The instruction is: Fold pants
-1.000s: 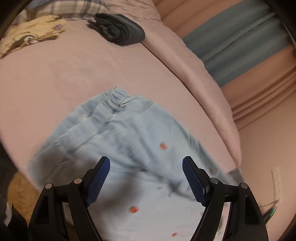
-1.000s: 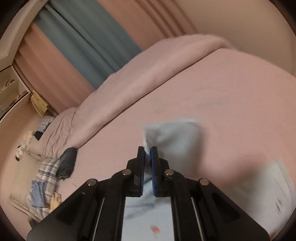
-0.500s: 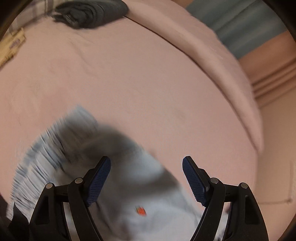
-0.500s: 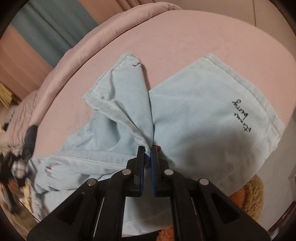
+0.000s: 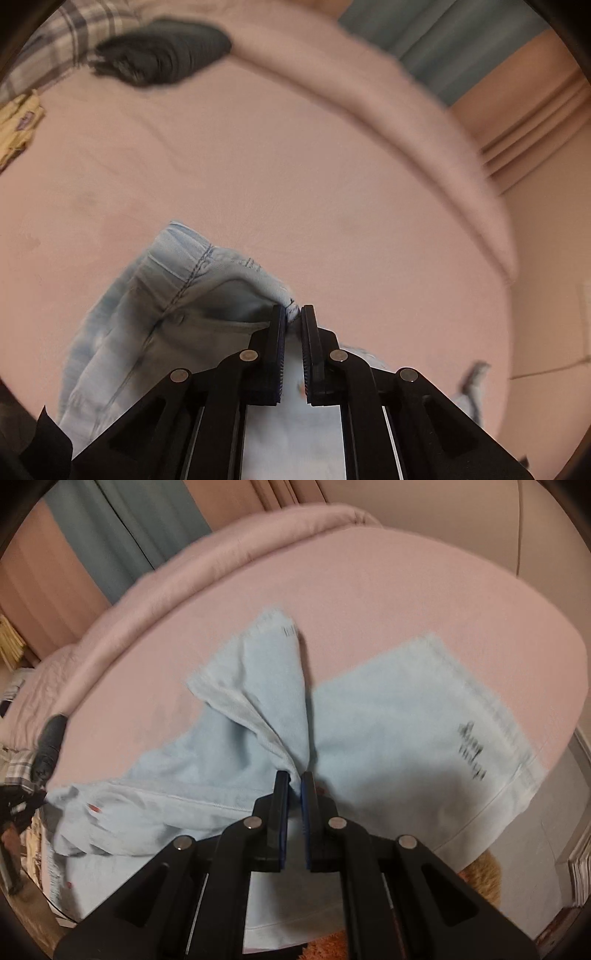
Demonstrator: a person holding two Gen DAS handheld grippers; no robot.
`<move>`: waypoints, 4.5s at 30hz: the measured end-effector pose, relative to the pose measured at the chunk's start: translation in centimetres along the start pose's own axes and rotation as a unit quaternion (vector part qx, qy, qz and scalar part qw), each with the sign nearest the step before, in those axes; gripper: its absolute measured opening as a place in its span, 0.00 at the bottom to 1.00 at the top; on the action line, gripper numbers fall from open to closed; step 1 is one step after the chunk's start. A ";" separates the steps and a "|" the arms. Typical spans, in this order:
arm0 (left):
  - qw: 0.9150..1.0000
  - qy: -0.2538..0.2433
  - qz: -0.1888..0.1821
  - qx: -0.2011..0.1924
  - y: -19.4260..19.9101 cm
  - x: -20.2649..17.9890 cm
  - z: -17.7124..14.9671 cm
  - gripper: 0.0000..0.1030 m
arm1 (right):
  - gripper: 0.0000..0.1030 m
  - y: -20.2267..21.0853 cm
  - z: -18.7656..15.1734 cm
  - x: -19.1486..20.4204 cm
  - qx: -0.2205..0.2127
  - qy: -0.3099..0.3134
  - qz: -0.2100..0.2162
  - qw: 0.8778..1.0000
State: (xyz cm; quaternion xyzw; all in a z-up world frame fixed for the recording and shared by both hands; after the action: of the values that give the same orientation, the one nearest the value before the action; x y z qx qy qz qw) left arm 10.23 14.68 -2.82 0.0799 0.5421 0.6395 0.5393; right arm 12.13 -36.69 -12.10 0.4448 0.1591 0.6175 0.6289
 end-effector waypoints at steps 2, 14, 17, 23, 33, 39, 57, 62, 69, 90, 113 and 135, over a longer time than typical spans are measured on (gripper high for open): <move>0.999 -0.009 -0.028 -0.031 3.5 0.5 -2.0 0.07 | 0.07 1.1 0.7 0.1 -0.016 -0.003 0.007 1.000; 0.992 0.107 0.031 0.067 2.2 11.2 -13.4 0.07 | 0.18 -2.3 -1.0 -0.3 0.058 0.017 -0.075 0.995; 0.991 0.132 -0.001 0.037 3.2 10.8 -11.7 0.07 | 0.37 -1.4 0.4 1.2 0.042 0.068 -0.124 0.989; 0.993 0.118 0.010 0.002 2.4 9.0 -8.2 0.57 | 0.60 -1.1 4.0 4.3 0.010 0.118 -0.122 0.985; 0.995 0.076 0.067 0.007 -1.3 10.2 -7.0 0.36 | 0.46 -10.2 5.2 8.7 0.064 0.235 -0.145 0.959; 0.995 0.052 0.080 -0.008 0.4 10.3 -6.4 0.19 | 0.08 -9.4 8.3 8.5 0.059 0.155 -0.078 0.983; 0.993 0.102 0.026 0.049 2.5 11.7 -9.6 0.17 | 0.11 -1.5 7.6 -5.7 0.002 -0.078 -0.035 0.996; 0.993 0.108 0.025 0.044 2.2 11.3 -8.4 0.56 | 0.12 -2.0 7.0 -6.5 0.007 -0.100 -0.037 0.994; 0.985 0.164 -0.009 0.045 0.6 12.6 -7.6 0.59 | 0.60 -2.6 7.0 -7.7 0.014 -0.104 -0.045 0.993; 0.990 0.119 0.039 -0.060 3.4 8.6 -4.7 0.14 | 0.55 -3.0 8.6 -10.2 0.013 -0.158 -0.019 0.987; 0.990 0.095 0.108 0.011 2.3 14.0 -6.6 0.13 | 0.05 2.1 1.0 -12.4 0.033 -0.138 -0.092 0.986; 0.988 0.053 0.142 0.017 0.5 14.3 -8.0 0.18 | 0.16 2.0 1.7 -11.9 0.060 -0.082 -0.192 0.976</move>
State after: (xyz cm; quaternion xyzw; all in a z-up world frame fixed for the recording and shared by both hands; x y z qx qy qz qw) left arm -1.36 21.05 -12.48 0.1311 0.5636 0.7038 0.4122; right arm 9.89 -48.58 -13.81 0.4925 0.2262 0.4358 0.7186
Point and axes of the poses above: each gripper's, at about its wrist camera, not at the fingertips, and y roughly against the way its jaws point, x to its left, z to its top, the point moved 5 cm from there along -y, roughly the way its jaws point, and after that the axes turned 1 degree about -z, right-handed, at the moved point
